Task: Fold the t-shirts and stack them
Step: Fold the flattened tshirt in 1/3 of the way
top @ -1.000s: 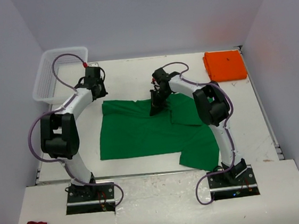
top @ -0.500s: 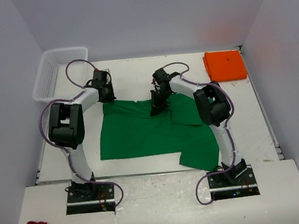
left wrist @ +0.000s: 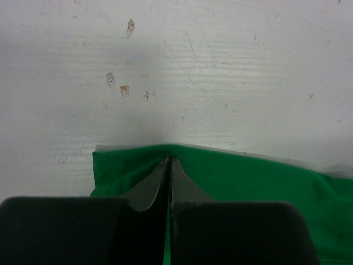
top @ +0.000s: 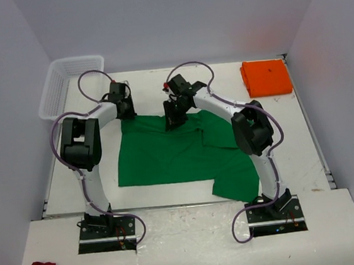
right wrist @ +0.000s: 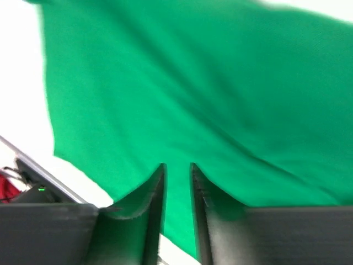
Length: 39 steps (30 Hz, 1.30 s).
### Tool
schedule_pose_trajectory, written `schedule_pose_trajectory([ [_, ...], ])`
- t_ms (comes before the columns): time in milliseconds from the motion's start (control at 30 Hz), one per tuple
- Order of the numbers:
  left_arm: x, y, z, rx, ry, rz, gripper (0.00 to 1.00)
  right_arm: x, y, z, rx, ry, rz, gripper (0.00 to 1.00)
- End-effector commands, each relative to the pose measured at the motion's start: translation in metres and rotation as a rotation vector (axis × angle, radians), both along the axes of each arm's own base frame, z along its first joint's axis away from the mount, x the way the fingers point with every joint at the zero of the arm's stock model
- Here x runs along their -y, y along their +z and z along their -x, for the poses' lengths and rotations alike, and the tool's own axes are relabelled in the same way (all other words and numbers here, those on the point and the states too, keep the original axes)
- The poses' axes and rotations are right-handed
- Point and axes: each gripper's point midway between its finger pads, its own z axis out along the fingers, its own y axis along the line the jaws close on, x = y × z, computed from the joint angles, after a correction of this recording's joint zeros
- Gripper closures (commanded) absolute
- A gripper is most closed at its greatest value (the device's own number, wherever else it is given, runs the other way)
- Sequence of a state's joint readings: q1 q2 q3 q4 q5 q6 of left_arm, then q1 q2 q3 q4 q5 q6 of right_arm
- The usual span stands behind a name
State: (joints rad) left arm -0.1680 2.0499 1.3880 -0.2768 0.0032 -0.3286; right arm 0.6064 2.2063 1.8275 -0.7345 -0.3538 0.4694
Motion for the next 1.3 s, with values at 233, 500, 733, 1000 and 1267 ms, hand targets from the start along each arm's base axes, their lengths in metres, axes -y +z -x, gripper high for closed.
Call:
schedule_pose_trajectory([
  [233,-0.001,-0.007,-0.002,-0.018,-0.048,0.069,1.0,-0.087,0.04,-0.044,0.101,0.074,-0.212,1.0],
  [500,0.002,-0.007,0.01,-0.022,-0.061,0.105,1.0,-0.13,0.029,-0.018,-0.192,0.088,-0.497,1.0],
  [733,-0.001,-0.003,0.014,-0.01,-0.054,0.113,1.0,-0.134,0.035,-0.021,-0.212,0.084,-0.538,1.0],
  [1000,-0.008,-0.005,0.026,-0.025,-0.02,0.097,1.0,-0.12,0.031,-0.036,-0.221,0.018,-0.498,1.0],
  [1267,-0.012,0.01,0.03,0.012,-0.006,0.09,1.0,-0.101,0.019,-0.041,-0.188,-0.021,-0.393,1.0],
])
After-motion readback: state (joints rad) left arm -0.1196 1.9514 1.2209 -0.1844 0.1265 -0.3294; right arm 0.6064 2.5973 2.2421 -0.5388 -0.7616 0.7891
